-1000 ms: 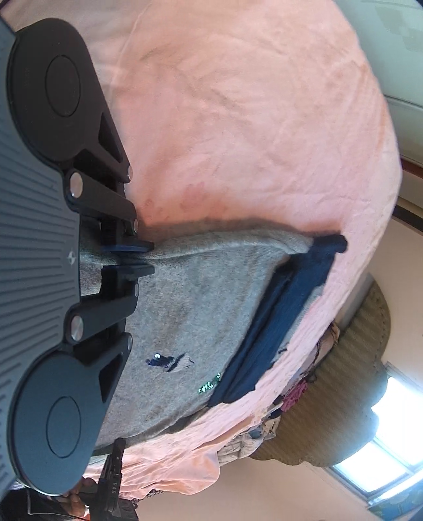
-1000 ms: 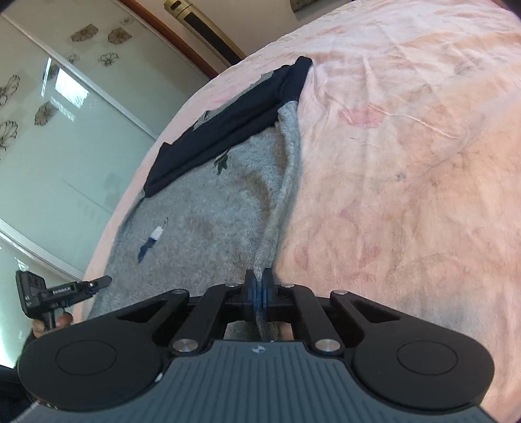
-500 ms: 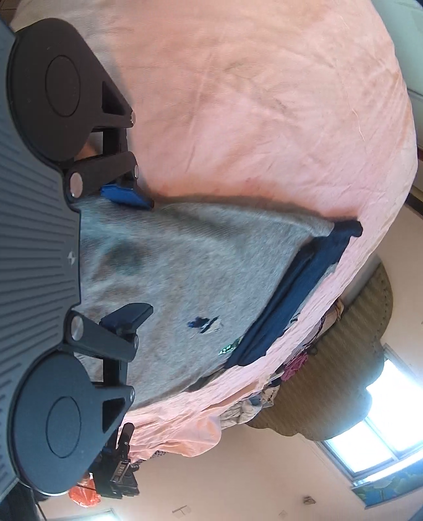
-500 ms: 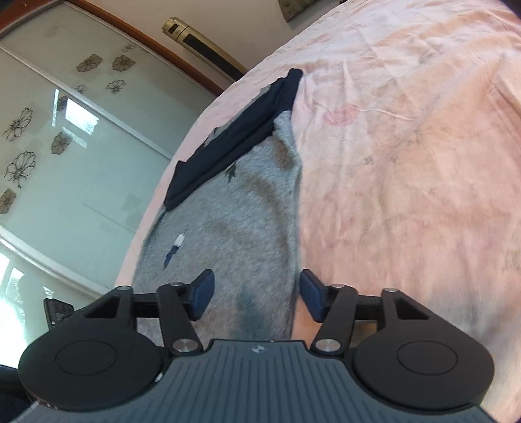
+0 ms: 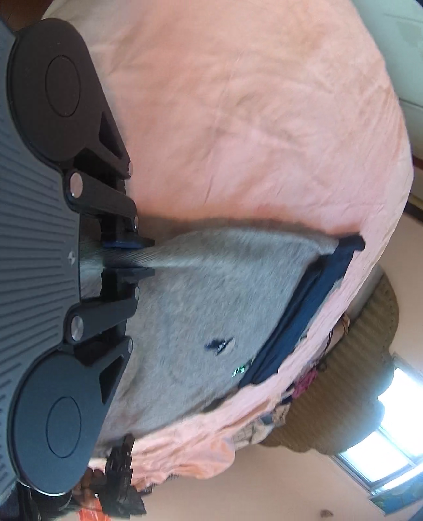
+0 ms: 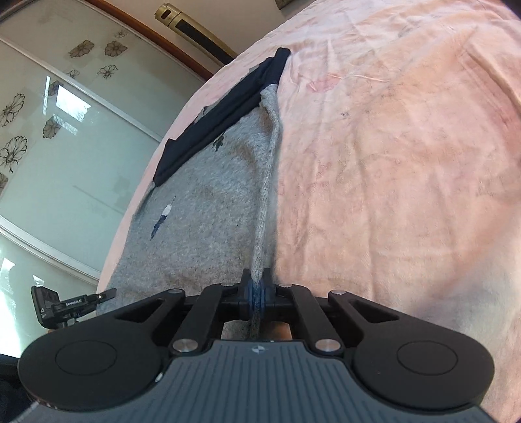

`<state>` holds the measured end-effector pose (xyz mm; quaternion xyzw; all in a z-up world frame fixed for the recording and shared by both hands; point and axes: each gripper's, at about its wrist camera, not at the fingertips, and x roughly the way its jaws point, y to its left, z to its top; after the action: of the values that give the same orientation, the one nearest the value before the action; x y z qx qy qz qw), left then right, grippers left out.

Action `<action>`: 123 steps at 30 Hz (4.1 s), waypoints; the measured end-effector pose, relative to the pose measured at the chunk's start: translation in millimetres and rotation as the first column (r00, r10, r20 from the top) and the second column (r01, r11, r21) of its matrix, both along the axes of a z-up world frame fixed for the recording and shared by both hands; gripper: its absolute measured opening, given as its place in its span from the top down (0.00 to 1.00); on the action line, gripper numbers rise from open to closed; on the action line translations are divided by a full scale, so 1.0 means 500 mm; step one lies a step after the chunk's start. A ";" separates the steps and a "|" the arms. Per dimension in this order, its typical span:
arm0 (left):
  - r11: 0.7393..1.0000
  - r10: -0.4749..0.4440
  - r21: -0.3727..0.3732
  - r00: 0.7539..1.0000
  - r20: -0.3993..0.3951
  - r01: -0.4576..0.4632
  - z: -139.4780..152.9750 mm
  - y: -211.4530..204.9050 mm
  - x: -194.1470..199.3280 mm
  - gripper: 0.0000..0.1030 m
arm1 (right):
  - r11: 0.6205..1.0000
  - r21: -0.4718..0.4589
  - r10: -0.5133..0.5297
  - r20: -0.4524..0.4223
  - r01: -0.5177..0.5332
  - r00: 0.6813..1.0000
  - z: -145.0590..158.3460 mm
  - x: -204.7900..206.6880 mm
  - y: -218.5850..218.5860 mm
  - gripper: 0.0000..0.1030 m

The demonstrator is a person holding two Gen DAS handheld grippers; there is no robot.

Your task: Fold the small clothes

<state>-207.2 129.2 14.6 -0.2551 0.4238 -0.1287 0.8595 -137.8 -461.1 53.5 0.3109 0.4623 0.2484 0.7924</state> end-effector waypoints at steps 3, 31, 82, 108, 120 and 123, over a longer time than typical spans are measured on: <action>0.993 -0.005 -0.120 0.999 0.034 0.009 -0.005 0.000 -0.033 0.37 | 0.997 0.076 0.029 0.020 -0.031 0.999 0.015 -0.025 0.001 0.49; 0.995 -0.097 0.000 0.995 0.014 0.097 0.008 -0.058 -0.062 0.85 | 0.982 0.122 0.147 -0.027 -0.143 0.989 0.024 -0.103 0.055 0.58; 0.667 -0.434 0.739 0.855 0.284 0.094 0.046 -0.249 0.691 0.05 | 0.991 0.135 -0.010 0.045 0.004 0.999 0.030 0.685 0.163 0.14; 0.441 -0.234 0.858 0.890 0.392 -0.262 0.031 -0.221 0.778 0.05 | 0.983 0.080 -0.176 0.125 0.167 0.976 0.023 0.663 0.133 0.04; 0.874 0.331 0.263 0.897 0.292 -0.409 0.084 0.006 0.453 0.05 | 0.981 0.081 -0.188 0.143 0.178 0.972 0.056 0.458 0.061 0.04; 0.903 0.423 0.002 0.892 0.157 -0.429 0.035 0.032 0.331 0.05 | 0.968 0.104 -0.239 0.105 0.228 0.965 0.044 0.362 0.023 0.02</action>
<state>-41.6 145.3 31.9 -0.3155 0.2930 0.0511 0.9011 43.2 -449.7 75.6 0.3838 0.3634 0.1918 0.8270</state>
